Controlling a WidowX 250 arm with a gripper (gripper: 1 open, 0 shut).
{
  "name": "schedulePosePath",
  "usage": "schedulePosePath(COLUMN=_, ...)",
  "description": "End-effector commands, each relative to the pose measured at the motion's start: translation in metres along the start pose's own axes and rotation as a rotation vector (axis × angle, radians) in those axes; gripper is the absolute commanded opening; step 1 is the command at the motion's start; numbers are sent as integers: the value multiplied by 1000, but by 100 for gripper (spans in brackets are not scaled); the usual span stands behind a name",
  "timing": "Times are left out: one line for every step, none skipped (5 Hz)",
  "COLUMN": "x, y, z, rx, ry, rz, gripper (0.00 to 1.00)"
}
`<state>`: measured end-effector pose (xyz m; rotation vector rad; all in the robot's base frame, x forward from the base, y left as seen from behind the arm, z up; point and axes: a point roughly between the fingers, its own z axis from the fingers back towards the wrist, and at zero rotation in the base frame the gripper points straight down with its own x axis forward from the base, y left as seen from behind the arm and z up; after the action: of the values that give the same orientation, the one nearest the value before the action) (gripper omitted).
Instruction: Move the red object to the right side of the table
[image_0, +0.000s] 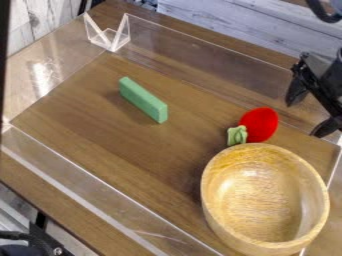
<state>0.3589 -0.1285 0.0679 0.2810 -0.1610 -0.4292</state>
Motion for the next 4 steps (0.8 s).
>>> schedulePosePath(x=17, y=14, z=38, rx=23, ry=-104, rz=38, gripper=100)
schedulePosePath(x=18, y=19, z=44, rx=50, ry=-117, rz=41, gripper=100)
schedulePosePath(x=18, y=24, z=50, rx=73, ry=-118, rz=54, gripper=100)
schedulePosePath(x=-2, y=47, z=51, rx=83, ry=-120, rz=80, gripper=100)
